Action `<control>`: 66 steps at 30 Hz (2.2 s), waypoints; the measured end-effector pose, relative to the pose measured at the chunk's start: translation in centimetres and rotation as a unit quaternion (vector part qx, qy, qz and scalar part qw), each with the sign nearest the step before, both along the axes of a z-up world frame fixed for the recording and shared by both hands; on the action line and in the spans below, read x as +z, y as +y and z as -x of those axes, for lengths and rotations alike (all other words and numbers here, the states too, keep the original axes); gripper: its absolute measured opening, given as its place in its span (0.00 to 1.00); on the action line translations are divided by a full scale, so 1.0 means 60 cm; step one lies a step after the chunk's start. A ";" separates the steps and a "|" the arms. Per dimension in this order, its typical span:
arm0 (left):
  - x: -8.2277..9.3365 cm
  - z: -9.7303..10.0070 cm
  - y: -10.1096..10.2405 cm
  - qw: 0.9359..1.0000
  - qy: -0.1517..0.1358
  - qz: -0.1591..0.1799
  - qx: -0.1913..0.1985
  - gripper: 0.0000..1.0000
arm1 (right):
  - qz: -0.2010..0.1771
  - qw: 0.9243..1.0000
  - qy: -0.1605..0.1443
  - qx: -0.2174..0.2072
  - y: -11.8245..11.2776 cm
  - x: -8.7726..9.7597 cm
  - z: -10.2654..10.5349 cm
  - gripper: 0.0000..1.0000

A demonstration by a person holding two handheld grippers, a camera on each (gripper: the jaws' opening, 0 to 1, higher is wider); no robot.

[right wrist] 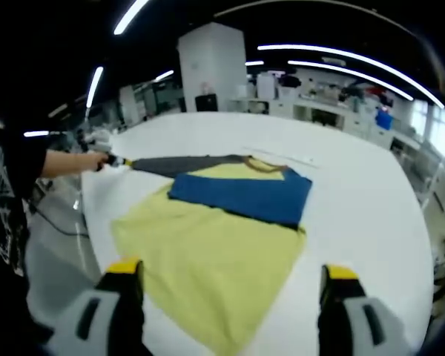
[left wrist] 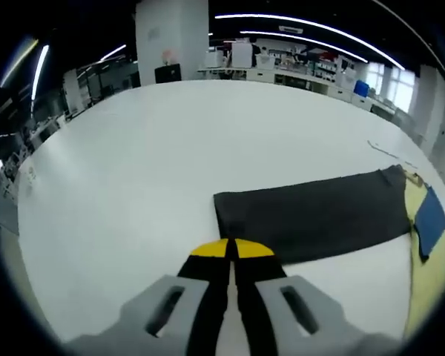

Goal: Fold the garment on the visible template until the final outline fits inside the template.

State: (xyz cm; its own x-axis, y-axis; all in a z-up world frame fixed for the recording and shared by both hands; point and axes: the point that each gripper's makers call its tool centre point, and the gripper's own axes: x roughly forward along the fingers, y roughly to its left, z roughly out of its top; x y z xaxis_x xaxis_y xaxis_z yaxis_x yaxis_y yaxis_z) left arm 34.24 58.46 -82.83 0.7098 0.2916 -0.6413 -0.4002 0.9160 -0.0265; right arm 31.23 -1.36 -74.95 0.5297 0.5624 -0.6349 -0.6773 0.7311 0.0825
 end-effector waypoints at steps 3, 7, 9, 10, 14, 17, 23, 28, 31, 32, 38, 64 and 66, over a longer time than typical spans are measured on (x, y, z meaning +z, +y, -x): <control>0.010 0.008 -0.011 1.000 -0.001 -0.006 -0.003 0.00 | -0.005 1.000 0.001 0.001 0.002 0.001 0.002 0.99; 0.014 0.007 -0.009 1.000 -0.002 -0.009 -0.005 0.00 | -0.004 1.000 0.001 0.006 0.004 0.000 0.003 0.99; 0.023 0.004 -0.010 1.000 -0.004 -0.015 -0.006 0.00 | -0.005 1.000 -0.002 0.008 0.005 0.002 0.004 0.99; 0.028 0.005 -0.010 1.000 -0.002 -0.022 -0.007 0.00 | -0.006 1.000 -0.005 0.008 0.006 0.004 0.003 0.99; 0.038 0.003 -0.018 1.000 -0.003 -0.027 -0.010 0.00 | -0.009 1.000 -0.010 0.009 0.004 0.008 0.003 0.99; 0.040 -0.004 -0.024 0.999 -0.007 -0.028 -0.017 0.00 | -0.009 1.000 -0.011 0.010 0.004 0.010 0.004 0.99; 0.060 -0.021 -0.052 0.999 -0.028 -0.016 -0.028 0.00 | 0.003 0.999 -0.018 0.026 0.009 0.010 0.011 0.99; 0.077 -0.035 -0.075 0.998 -0.045 -0.006 -0.042 0.00 | -0.004 0.999 -0.020 0.026 0.011 0.012 0.010 0.99; 0.084 -0.044 -0.076 0.997 -0.054 -0.002 -0.049 0.00 | -0.014 0.999 -0.023 0.026 0.015 0.017 0.009 0.99; 0.092 -0.048 -0.083 0.997 -0.057 -0.001 -0.051 0.00 | -0.021 0.999 -0.025 0.026 0.018 0.020 0.008 0.99; 0.108 -0.069 -0.113 0.995 -0.069 -0.001 -0.071 0.00 | -0.025 0.999 -0.026 0.028 0.019 0.020 0.005 0.99; 0.196 -0.179 -0.312 0.972 -0.115 -0.002 -0.205 0.00 | -0.026 0.999 -0.024 0.028 0.018 0.016 0.010 0.99; 0.200 -0.189 -0.329 0.970 -0.121 0.004 -0.212 0.00 | -0.025 0.999 -0.023 0.026 0.016 0.014 0.010 0.99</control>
State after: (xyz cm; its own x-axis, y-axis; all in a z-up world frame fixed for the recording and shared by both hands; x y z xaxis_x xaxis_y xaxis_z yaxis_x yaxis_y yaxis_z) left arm 45.59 38.72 -70.81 0.8947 -0.0633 -0.4422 0.0307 0.9963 -0.0805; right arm 30.61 -0.41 -74.08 0.5266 0.6212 -0.5803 -0.7189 0.6898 0.0860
